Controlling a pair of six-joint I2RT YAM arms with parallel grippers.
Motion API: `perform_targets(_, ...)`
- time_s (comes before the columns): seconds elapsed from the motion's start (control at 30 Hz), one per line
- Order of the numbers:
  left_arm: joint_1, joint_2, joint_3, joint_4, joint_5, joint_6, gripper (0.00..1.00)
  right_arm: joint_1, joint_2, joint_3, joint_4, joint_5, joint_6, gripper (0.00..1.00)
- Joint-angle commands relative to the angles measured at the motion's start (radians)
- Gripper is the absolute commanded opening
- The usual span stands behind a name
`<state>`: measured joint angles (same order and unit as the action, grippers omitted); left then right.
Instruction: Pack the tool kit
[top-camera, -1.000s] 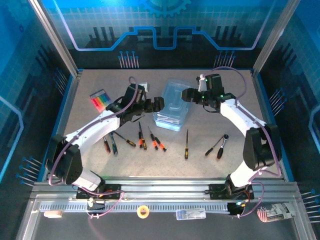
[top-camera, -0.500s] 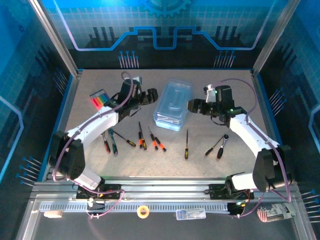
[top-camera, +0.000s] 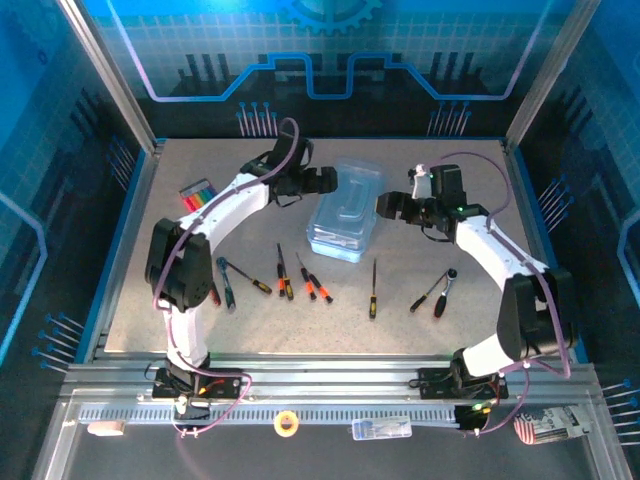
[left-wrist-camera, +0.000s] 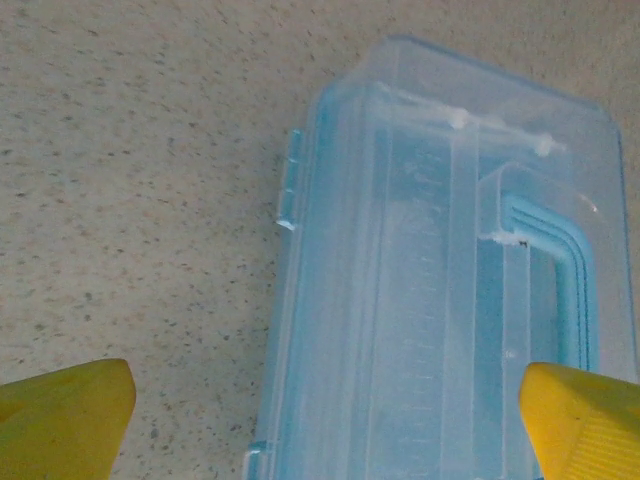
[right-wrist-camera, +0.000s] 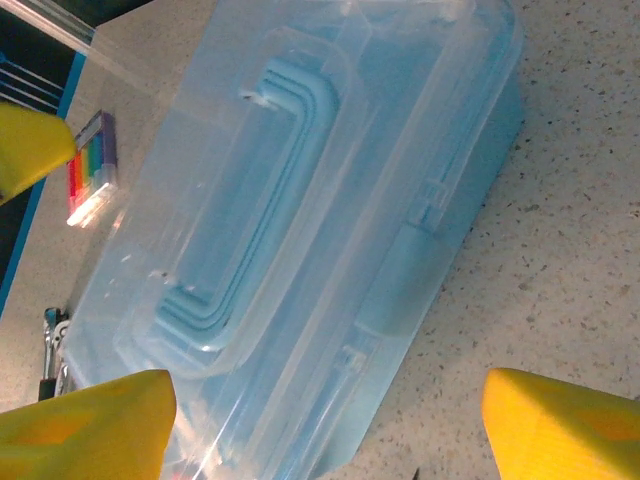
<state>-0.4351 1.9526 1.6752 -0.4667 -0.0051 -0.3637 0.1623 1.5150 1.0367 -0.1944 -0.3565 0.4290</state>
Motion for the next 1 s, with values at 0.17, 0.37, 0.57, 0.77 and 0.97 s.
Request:
perform_targets(0.17,-0.067,0.120,0.158,-0.145,0.066,0.076,0.99,-0.023,0.138,0.027,0.110,-0.107,0.069,0.79)
perform_targets(0.37,-0.097,0.142,0.179,-0.167,0.039,0.080,0.99,-0.023,0.152,-0.015,0.162,-0.119,0.101,0.79)
perform_targets(0.57,-0.097,0.153,0.146,-0.208,-0.078,0.036,0.95,-0.024,0.114,-0.059,0.176,-0.121,0.106,0.79)
perform_targets(0.77,-0.097,0.152,0.107,-0.230,-0.095,0.038,0.95,-0.023,0.089,-0.083,0.168,-0.124,0.102,0.79)
perform_targets(0.97,-0.096,0.127,0.066,-0.237,-0.087,0.043,0.95,-0.023,0.055,-0.095,0.150,-0.113,0.085,0.81)
